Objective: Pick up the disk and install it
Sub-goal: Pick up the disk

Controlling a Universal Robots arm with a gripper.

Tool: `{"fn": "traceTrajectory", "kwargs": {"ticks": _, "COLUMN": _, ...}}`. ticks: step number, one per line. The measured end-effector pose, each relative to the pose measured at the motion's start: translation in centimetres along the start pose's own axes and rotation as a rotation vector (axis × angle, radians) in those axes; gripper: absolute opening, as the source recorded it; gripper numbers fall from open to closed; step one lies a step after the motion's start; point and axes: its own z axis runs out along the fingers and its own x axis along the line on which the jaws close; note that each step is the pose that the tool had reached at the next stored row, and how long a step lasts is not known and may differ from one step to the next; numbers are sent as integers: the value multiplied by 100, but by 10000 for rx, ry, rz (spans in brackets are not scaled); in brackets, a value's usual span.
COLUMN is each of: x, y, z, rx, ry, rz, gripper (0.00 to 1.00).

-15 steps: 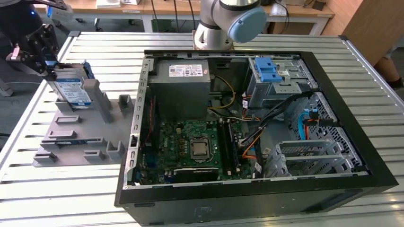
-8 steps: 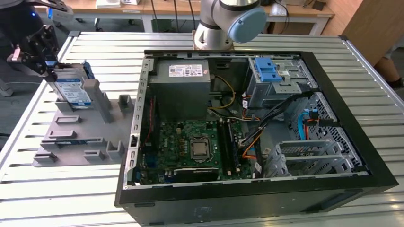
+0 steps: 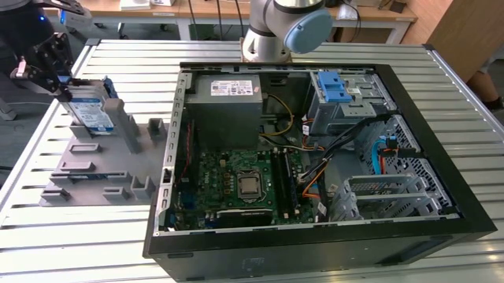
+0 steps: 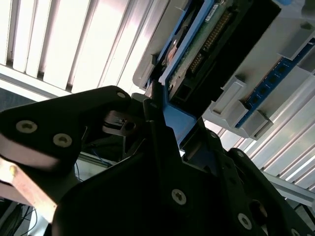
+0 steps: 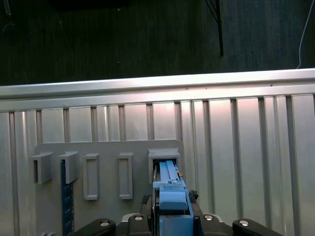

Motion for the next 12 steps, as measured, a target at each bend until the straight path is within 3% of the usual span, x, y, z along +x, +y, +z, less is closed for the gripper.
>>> {"fn": "traceTrajectory", "kwargs": {"ticks": 1, "x": 0, "y": 0, "z": 0, "rx": 0, "ry": 0, "rz": 0, "gripper": 37}}
{"fn": "traceTrajectory", "kwargs": {"ticks": 9, "x": 0, "y": 0, "z": 1, "rx": 0, "ry": 0, "rz": -13, "gripper": 37}}
{"fn": "traceTrajectory", "kwargs": {"ticks": 12, "x": 0, "y": 0, "z": 1, "rx": -1, "ry": 0, "rz": -221, "gripper": 37}}
